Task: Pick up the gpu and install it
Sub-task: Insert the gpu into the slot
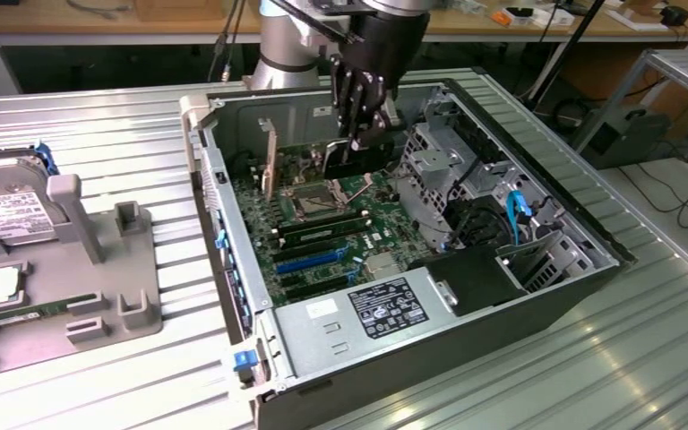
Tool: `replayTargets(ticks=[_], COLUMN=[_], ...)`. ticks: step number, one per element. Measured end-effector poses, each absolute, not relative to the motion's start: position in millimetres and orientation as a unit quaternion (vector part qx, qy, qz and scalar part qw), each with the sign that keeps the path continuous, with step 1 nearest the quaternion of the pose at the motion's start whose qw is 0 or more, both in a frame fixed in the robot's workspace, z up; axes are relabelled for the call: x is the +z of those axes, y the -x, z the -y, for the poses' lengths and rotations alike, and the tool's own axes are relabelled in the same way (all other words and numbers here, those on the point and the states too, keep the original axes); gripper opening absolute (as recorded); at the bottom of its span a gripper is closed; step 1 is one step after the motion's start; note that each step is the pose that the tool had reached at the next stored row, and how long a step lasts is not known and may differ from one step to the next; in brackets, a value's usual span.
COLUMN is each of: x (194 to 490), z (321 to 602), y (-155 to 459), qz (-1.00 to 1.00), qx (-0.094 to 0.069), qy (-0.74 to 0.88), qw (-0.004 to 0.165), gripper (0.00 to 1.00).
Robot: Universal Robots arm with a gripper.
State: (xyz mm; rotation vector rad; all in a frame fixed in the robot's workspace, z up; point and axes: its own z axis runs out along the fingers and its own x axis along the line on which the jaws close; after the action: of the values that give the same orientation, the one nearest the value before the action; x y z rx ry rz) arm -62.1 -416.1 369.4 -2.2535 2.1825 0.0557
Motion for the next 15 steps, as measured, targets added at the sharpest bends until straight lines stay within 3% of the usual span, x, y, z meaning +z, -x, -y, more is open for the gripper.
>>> replayTargets(ticks=[1,10,15], x=[384.9,380.0,361.1], z=[416.1,416.1,419.4], y=[62.1,62.1,62.2], qz=[-0.696,-0.697,-0.708], qx=[0.018,0.018,0.017], qy=[0.718,0.717,0.706], qw=[0.002,0.002,0.002], gripper=[0.27,0.27,0.27])
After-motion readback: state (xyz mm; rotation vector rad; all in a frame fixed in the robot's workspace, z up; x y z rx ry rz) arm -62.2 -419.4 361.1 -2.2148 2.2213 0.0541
